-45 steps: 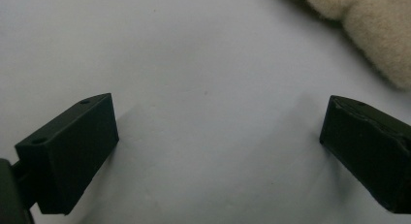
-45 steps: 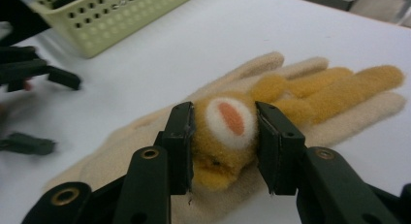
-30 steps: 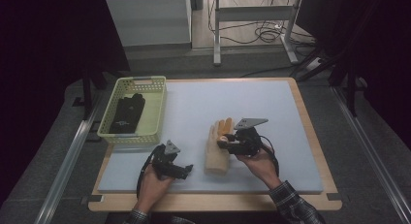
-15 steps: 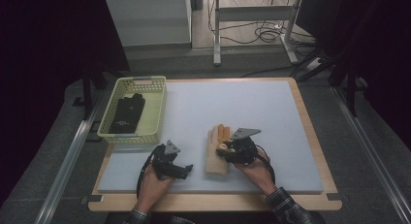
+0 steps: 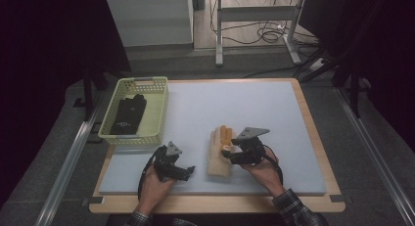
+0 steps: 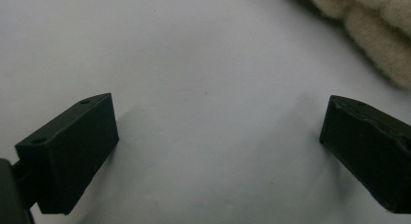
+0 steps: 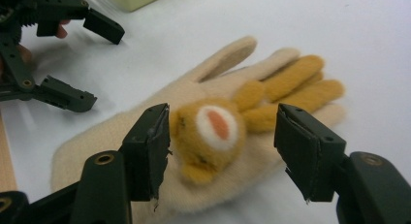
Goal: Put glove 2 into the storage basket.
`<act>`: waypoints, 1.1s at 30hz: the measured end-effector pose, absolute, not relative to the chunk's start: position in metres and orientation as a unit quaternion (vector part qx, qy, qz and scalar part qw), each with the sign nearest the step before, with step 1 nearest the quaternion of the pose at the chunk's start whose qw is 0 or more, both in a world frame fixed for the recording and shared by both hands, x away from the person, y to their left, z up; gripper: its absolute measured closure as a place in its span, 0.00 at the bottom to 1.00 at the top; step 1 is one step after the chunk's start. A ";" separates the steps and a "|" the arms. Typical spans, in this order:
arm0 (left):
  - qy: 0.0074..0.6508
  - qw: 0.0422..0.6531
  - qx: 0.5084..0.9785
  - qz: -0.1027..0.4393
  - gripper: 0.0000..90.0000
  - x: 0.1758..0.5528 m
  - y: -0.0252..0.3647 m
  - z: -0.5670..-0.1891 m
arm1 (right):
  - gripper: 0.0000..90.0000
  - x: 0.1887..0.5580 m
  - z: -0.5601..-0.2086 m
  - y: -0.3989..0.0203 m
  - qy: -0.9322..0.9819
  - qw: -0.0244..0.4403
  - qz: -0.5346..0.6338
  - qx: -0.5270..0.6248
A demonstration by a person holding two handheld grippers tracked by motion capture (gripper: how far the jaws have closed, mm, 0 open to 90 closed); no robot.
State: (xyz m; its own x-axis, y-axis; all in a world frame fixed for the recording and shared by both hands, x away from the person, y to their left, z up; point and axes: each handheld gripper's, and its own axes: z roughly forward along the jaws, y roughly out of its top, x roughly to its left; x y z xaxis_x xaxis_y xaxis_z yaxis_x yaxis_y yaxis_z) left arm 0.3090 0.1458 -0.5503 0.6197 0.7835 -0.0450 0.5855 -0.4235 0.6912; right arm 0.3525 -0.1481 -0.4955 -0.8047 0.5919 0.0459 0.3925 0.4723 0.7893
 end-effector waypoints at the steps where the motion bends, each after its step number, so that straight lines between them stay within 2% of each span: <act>1: 0.412 0.345 0.831 0.144 0.00 0.309 0.146 -0.550 | 0.41 0.352 -0.494 -0.151 0.848 0.120 0.426 0.290; 7: 0.416 0.345 0.827 0.155 0.00 0.307 0.147 -0.549 | 0.41 0.348 -0.491 -0.170 0.844 0.127 0.426 0.300; 12: 0.427 0.337 0.824 0.156 0.00 0.302 0.158 -0.548 | 0.46 0.343 -0.496 -0.182 0.845 0.122 0.426 0.300; 16: 0.434 0.329 0.822 0.170 0.00 0.299 0.168 -0.549 | 0.57 0.338 -0.502 -0.189 0.849 0.118 0.422 0.297; 21: 0.439 0.342 0.817 0.152 0.00 0.300 0.177 -0.552 | 0.71 0.331 -0.506 -0.192 0.857 0.117 0.413 0.285; 28: 0.440 0.343 0.816 0.153 0.00 0.299 0.176 -0.552 | 0.97 0.323 -0.515 -0.189 0.871 0.092 0.405 0.263; 33: 0.439 0.344 0.816 0.154 0.00 0.299 0.176 -0.553 | 0.98 0.315 -0.524 -0.179 0.885 0.067 0.393 0.241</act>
